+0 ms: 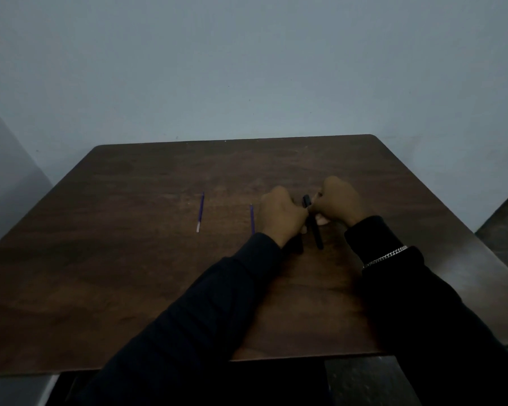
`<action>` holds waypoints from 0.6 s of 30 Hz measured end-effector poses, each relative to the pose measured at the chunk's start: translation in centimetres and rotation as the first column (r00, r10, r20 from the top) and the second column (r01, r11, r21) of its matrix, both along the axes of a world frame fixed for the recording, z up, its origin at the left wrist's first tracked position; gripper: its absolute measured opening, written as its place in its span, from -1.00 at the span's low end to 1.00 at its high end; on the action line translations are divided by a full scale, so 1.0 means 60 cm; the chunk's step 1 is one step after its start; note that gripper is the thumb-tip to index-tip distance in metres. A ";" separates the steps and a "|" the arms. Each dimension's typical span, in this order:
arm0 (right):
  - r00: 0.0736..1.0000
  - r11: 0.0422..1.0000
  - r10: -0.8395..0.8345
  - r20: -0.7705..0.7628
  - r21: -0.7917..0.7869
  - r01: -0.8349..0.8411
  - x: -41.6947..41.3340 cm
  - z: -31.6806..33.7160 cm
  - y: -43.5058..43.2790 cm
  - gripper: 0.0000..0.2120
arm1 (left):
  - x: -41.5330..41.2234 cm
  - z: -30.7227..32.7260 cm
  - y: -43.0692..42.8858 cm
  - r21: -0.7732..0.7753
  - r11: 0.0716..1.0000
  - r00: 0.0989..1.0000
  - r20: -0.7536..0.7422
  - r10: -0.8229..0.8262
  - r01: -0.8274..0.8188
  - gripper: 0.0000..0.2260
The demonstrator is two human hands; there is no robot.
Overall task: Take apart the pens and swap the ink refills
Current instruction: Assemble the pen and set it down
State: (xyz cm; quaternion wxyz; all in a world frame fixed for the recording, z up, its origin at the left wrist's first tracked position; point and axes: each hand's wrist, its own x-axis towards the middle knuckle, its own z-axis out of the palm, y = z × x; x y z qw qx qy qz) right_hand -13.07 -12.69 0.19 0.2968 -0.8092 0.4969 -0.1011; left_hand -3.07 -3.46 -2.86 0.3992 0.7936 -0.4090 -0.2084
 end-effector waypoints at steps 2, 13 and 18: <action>1.000 0.999 -0.018 0.014 0.039 0.017 -0.001 0.002 0.001 -0.81 | 0.007 -0.001 0.000 -0.004 1.000 1.000 0.020 0.022 -0.022 -0.87; 0.984 0.998 0.062 0.169 -0.001 -0.063 0.002 0.017 0.026 -0.80 | 0.039 -0.006 -0.006 0.108 0.993 0.988 -0.145 0.052 -0.037 -0.84; 0.995 0.996 0.082 0.052 -0.022 -0.081 0.024 0.005 0.049 -0.68 | 0.036 -0.004 -0.003 0.092 0.995 0.975 -0.214 0.064 -0.046 -0.83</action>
